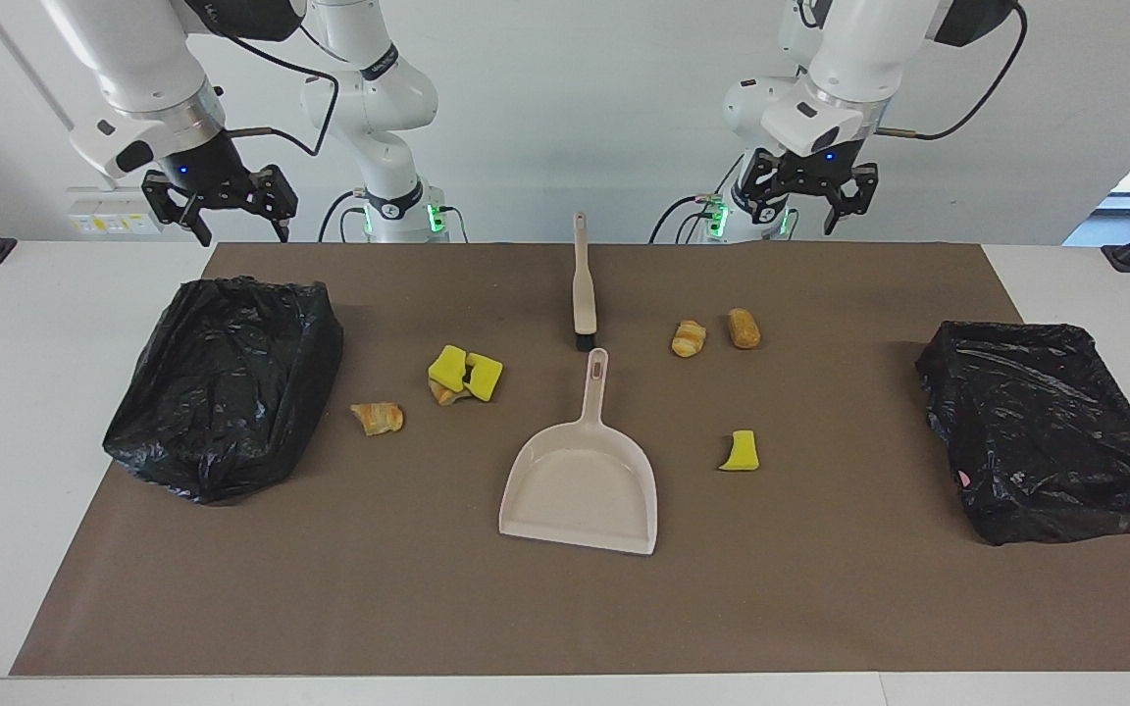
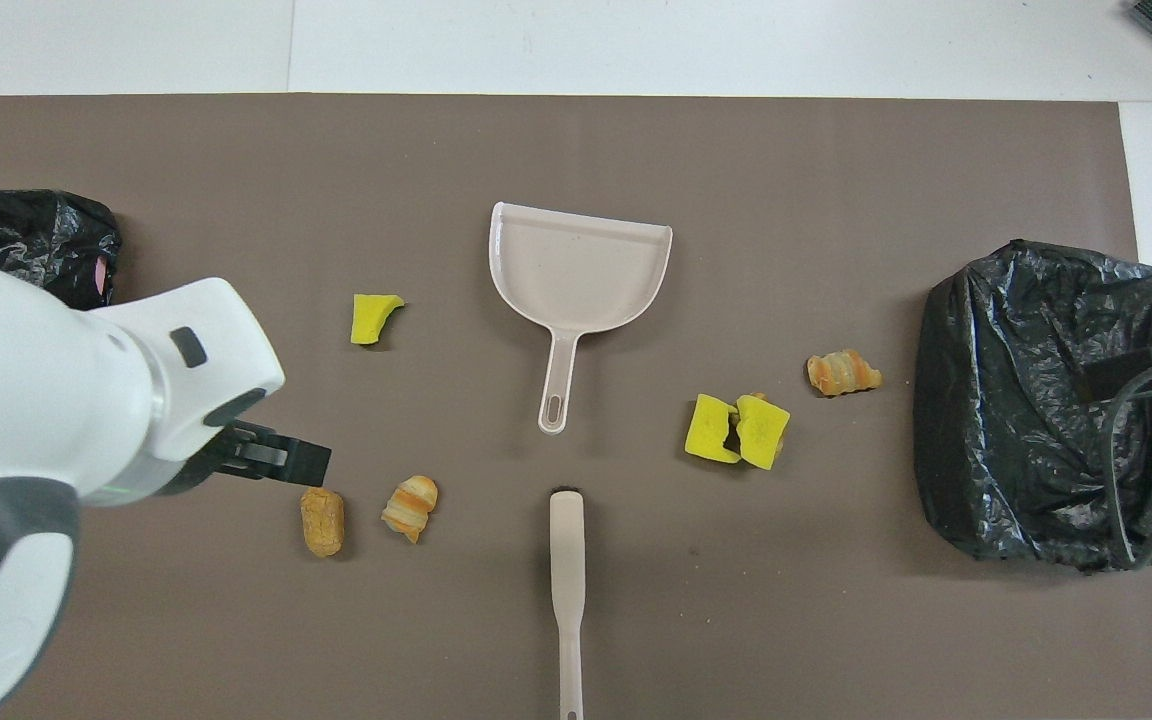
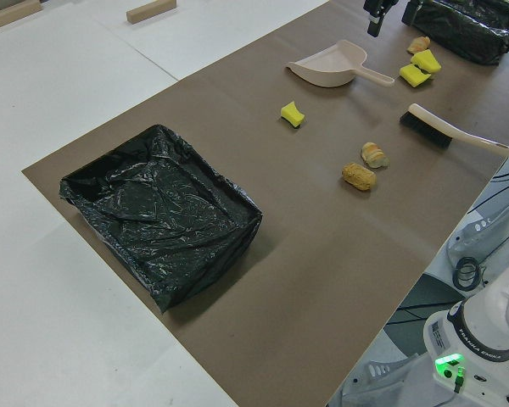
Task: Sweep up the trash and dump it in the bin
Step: 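Reach the left gripper down to the wooden brush handle and grasp it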
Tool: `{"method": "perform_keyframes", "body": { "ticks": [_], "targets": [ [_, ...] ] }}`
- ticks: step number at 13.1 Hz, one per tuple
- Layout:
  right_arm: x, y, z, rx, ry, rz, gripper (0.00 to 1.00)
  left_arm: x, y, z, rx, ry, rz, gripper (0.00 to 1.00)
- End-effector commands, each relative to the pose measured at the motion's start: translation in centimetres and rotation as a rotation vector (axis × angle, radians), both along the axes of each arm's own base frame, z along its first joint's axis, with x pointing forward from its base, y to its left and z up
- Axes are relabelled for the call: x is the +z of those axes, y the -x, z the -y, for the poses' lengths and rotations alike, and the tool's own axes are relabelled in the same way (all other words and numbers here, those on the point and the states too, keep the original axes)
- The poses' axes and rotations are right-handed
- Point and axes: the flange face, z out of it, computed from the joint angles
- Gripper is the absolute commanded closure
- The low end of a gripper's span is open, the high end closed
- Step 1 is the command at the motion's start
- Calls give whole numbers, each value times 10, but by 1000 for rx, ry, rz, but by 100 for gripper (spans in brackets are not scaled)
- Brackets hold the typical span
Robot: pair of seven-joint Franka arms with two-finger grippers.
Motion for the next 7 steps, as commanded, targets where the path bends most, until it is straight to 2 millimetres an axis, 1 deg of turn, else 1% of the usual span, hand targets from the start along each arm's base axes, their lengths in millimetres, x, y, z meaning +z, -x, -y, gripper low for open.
{"method": "perform_keyframes", "body": {
  "ticks": [1,2,4,7],
  "targets": [
    [2,5,4,30,-21,-4,0,-30,24,35,24,-14,25,0],
    [2,5,4,30,-21,-4,0,-43,29,48,29,-19,29,0],
    [2,5,4,30,-21,-4,0,-62,43,73,32,-19,36,0],
    [1,5,4,30,-21,-6,0,-79,59,95,24,0,16,0]
  ]
}}
